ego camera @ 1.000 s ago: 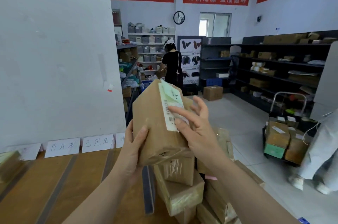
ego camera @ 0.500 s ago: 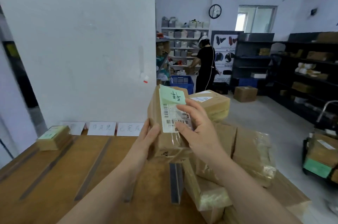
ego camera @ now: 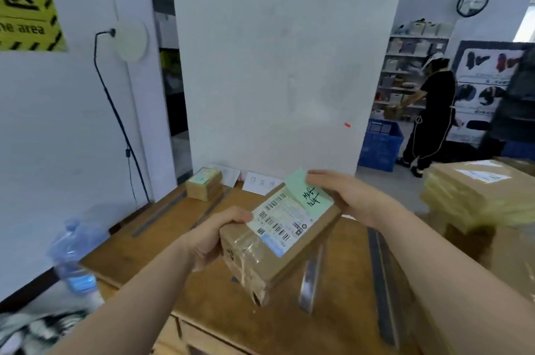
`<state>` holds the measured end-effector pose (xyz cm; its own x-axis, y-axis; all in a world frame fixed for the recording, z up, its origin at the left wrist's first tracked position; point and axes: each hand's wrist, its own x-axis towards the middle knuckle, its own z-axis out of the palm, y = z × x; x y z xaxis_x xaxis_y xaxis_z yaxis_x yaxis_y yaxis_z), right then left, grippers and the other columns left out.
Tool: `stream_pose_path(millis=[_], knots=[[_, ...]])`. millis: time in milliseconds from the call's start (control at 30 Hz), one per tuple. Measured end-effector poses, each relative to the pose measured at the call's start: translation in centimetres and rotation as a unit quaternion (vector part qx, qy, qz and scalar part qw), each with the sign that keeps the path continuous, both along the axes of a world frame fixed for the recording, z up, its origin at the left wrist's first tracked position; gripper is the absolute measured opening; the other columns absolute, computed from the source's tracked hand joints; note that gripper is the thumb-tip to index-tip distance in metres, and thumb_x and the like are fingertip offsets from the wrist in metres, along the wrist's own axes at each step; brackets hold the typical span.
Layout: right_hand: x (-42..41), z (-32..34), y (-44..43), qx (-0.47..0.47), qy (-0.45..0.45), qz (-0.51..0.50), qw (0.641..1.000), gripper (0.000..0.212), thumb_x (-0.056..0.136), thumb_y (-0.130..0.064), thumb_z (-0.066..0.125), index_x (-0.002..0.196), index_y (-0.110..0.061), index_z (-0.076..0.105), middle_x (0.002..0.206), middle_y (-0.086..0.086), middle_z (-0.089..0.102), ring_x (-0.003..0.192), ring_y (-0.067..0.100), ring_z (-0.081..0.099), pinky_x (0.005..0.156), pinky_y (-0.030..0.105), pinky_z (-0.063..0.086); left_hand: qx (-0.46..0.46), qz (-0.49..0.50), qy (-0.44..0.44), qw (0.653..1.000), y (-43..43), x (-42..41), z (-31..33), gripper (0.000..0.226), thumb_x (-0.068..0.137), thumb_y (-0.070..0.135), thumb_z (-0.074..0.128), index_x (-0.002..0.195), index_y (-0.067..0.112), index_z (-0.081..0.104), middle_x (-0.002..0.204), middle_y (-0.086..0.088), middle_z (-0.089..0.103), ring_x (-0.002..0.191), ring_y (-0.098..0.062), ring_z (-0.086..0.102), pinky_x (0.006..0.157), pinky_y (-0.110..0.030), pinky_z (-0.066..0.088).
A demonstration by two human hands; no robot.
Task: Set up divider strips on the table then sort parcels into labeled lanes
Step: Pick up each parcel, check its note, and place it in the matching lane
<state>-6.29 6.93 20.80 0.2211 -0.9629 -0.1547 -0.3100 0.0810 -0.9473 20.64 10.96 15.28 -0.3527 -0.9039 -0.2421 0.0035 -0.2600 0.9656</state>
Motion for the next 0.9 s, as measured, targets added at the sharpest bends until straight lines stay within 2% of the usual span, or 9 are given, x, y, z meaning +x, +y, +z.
stream_pose_path(millis=[133,300,367,433,500,567,633,733,900], knots=[[7.7,-1.0,-2.9,0.120,-0.043,0.074,0.989,0.040,0.068,-0.039,0.075,0.101,-0.017,0.075,0.104,0.010,0.074,0.085,0.022,0.072,0.072,0.035,0.059,0.007,-0.005,-0.016,1.000,-2.6,8.0,-0.3,0.054,0.051,0.047,0.077,0.095,0.016,0.079,0.106,-0.012,0.074,0.086,-0.025,0.069,0.080,-0.036,0.053],[15.9,-3.4,-6.6,0.173,-0.084,0.075,0.978,0.031,0.069,-0.036,0.077,0.094,-0.018,0.079,0.105,0.011,0.073,0.084,0.022,0.070,0.077,0.036,0.056,0.021,-0.014,-0.018,1.000,-6.1,17.1,-0.5,0.046,0.054,0.043,0.079,0.093,0.019,0.081,0.109,-0.012,0.073,0.091,-0.027,0.068,0.076,-0.031,0.055],[18.9,-4.5,-7.9,0.181,-0.095,0.064,0.977,0.033,0.065,-0.042,0.075,0.090,-0.022,0.080,0.102,0.010,0.074,0.082,0.022,0.071,0.079,0.038,0.055,0.004,0.008,-0.022,1.000,-7.6,19.9,-0.6,0.052,0.056,0.046,0.079,0.101,0.020,0.079,0.112,-0.012,0.073,0.091,-0.023,0.071,0.086,-0.036,0.055],[21.3,-5.7,-9.2,0.192,-0.111,0.035,0.974,0.042,0.064,-0.047,0.076,0.099,-0.024,0.078,0.107,0.009,0.073,0.092,0.026,0.069,0.091,0.046,0.050,-0.014,0.068,-0.052,0.996,-9.2,22.2,-1.1,0.065,0.060,0.057,0.074,0.112,0.019,0.074,0.112,-0.011,0.073,0.094,-0.024,0.070,0.105,-0.049,0.042],[23.1,-6.9,-10.7,0.197,-0.118,-0.013,0.973,0.055,0.064,-0.053,0.076,0.112,-0.027,0.071,0.114,0.010,0.070,0.107,0.032,0.062,0.098,0.055,0.044,-0.008,0.150,-0.063,0.987,-10.8,23.9,-2.2,0.078,0.058,0.068,0.070,0.118,0.019,0.065,0.124,-0.013,0.065,0.118,-0.034,0.060,0.112,-0.061,0.024],[24.6,-8.1,-12.3,0.200,-0.118,-0.076,0.970,0.058,0.064,-0.056,0.075,0.114,-0.027,0.064,0.116,0.014,0.065,0.107,0.037,0.059,0.090,0.056,0.048,0.017,0.189,-0.073,0.979,-12.5,24.6,-3.7,0.096,0.057,0.076,0.067,0.136,0.024,0.052,0.144,-0.006,0.053,0.136,-0.030,0.044,0.113,-0.061,0.027],[26.1,-9.0,-13.8,0.207,-0.131,-0.113,0.963,0.051,0.066,-0.055,0.074,0.106,-0.028,0.060,0.113,0.016,0.061,0.103,0.038,0.058,0.079,0.053,0.052,0.045,0.187,-0.080,0.978,-13.9,24.3,-5.3,0.095,0.068,0.078,0.065,0.146,0.031,0.037,0.149,0.004,0.045,0.135,-0.026,0.042,0.110,-0.056,0.031],[28.1,-10.6,-16.4,0.220,-0.154,-0.141,0.953,0.051,0.068,-0.054,0.074,0.109,-0.028,0.058,0.110,0.013,0.061,0.100,0.036,0.058,0.078,0.055,0.052,0.055,0.145,-0.059,0.986,-15.9,23.3,-7.3,0.096,0.062,0.080,0.067,0.143,0.043,0.032,0.139,0.005,0.047,0.121,-0.026,0.047,0.104,-0.057,0.039],[31.0,-13.5,-21.2,0.237,-0.157,-0.119,0.951,0.075,0.067,-0.058,0.075,0.130,-0.027,0.046,0.119,0.010,0.055,0.104,0.035,0.056,0.080,0.055,0.055,0.084,0.119,-0.012,0.989,-20.5,21.9,-8.9,0.109,0.059,0.080,0.070,0.146,0.061,0.007,0.153,0.006,0.037,0.138,-0.037,0.038,0.095,-0.056,0.045]])
